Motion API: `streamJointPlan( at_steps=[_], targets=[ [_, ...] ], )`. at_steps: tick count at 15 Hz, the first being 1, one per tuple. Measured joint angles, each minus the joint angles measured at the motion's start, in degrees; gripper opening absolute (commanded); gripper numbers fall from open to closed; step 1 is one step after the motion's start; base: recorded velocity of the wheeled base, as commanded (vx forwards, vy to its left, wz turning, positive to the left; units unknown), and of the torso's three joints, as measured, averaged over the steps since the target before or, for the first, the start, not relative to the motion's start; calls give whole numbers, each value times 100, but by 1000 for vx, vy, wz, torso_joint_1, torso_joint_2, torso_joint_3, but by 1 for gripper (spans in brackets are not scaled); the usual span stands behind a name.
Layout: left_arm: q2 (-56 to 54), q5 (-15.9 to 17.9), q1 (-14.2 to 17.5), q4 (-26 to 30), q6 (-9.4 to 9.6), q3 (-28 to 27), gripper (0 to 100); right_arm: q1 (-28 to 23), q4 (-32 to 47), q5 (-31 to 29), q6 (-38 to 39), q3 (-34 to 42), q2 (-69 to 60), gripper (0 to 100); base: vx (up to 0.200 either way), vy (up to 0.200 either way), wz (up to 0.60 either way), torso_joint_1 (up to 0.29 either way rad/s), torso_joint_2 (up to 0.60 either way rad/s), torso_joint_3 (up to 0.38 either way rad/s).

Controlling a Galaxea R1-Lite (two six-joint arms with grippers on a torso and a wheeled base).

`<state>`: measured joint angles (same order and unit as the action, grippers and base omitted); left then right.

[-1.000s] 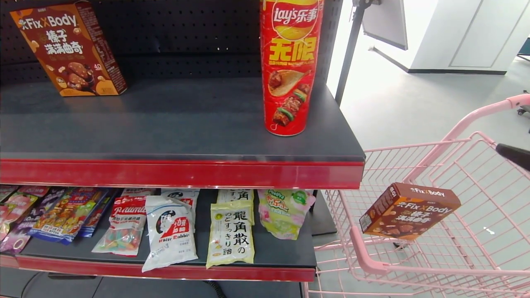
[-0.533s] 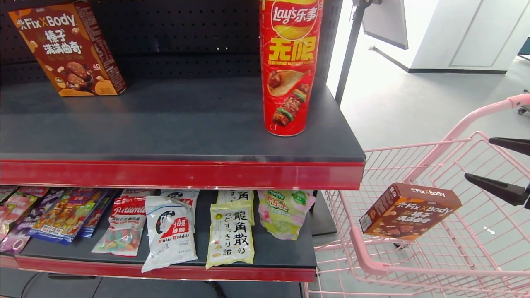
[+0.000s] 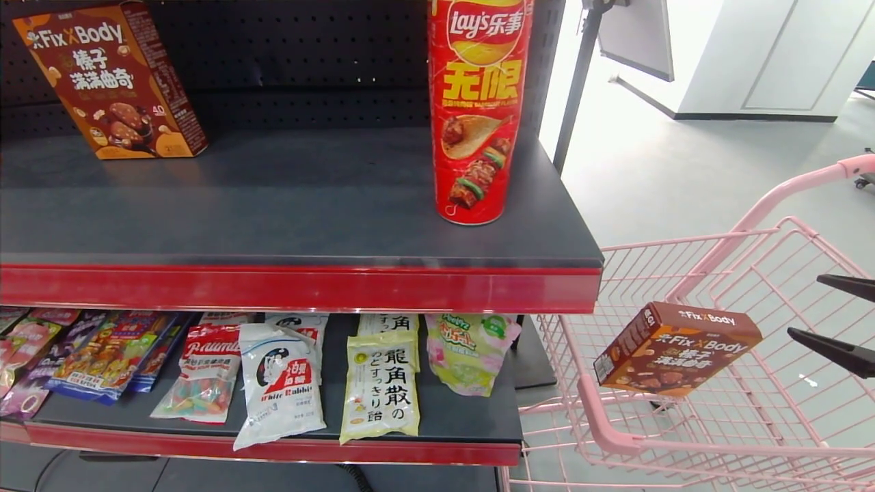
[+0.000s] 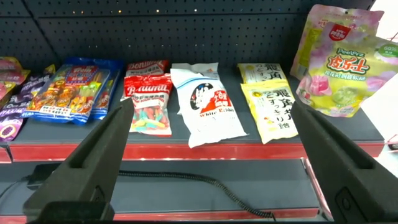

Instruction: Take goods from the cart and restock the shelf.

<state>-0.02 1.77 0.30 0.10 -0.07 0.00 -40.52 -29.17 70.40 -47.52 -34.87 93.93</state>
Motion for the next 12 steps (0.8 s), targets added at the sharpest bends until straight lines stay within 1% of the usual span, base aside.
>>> streamJointPlan(
  at_steps=[2, 6, 9, 12],
  targets=[
    [0, 0, 2, 0, 0, 0, 100, 1, -2, 7, -172, 77, 223, 100, 0, 0, 0, 0, 0, 0],
    [0, -2, 2, 0, 0, 0, 100, 48, 5, 7, -199, 72, 577, 100, 0, 0, 0, 0, 0, 0],
    [0, 0, 2, 0, 0, 0, 100, 233, 6, 7, -196, 210, 734, 100, 0, 0, 0, 0, 0, 0],
    [0, 0, 2, 0, 0, 0, 100, 538, 9, 7, -196, 466, 880, 100, 0, 0, 0, 0, 0, 0]
  ],
)
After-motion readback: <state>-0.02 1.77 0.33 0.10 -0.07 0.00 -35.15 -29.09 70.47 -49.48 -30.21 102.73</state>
